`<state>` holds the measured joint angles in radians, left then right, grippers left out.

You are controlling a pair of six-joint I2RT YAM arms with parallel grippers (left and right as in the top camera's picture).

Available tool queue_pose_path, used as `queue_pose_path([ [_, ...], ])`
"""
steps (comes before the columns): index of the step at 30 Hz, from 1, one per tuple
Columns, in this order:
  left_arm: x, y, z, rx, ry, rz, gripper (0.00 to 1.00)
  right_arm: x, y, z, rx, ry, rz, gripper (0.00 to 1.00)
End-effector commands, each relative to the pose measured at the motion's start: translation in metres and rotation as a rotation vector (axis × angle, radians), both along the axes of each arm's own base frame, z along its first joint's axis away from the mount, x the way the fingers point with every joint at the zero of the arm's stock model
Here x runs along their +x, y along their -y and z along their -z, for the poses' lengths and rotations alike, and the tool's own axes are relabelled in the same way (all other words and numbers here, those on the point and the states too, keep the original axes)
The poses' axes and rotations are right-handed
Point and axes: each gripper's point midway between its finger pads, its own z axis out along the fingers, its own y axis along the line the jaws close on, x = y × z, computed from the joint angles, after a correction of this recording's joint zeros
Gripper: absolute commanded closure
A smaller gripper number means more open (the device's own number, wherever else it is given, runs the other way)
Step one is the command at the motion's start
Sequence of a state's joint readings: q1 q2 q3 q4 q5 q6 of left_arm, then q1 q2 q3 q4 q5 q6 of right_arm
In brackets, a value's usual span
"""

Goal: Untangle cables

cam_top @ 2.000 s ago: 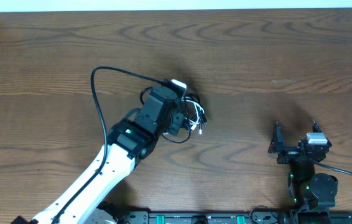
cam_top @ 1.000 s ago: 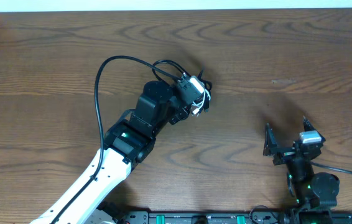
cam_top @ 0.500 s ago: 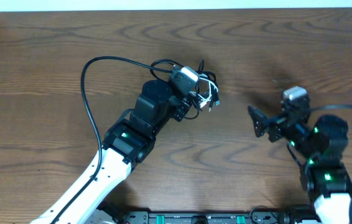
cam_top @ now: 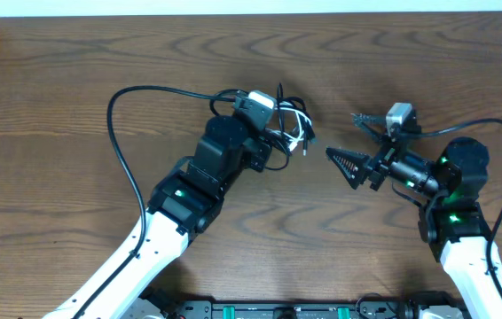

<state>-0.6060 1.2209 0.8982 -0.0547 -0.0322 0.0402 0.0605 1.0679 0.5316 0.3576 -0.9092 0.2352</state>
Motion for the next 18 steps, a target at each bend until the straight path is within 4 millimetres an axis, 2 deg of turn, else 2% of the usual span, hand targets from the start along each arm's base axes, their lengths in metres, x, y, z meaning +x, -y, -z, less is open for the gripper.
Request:
queue_pose_path([
  [1, -0.006, 0.014, -0.025, -0.050, 0.042, 0.031, 0.93, 0.012, 0.000, 0.003, 0.054, -0.102, 0.047, 0.11],
  [3, -0.009, 0.018, -0.025, -0.050, 0.042, 0.044, 0.93, 0.015, -0.002, 0.009, 0.050, -0.117, 0.054, 0.17],
  [8, -0.012, 0.023, -0.027, -0.056, 0.049, 0.058, 0.92, 0.020, -0.015, 0.022, 0.045, -0.133, 0.018, 0.19],
  [13, -0.011, 0.023, -0.029, -0.059, 0.059, 0.053, 0.93, 0.022, -0.029, 0.034, 0.039, -0.147, -0.018, 0.19],
  [18, -0.004, 0.016, -0.034, -0.055, 0.089, 0.003, 0.92, 0.024, -0.030, 0.043, 0.035, -0.174, -0.017, 0.24],
])
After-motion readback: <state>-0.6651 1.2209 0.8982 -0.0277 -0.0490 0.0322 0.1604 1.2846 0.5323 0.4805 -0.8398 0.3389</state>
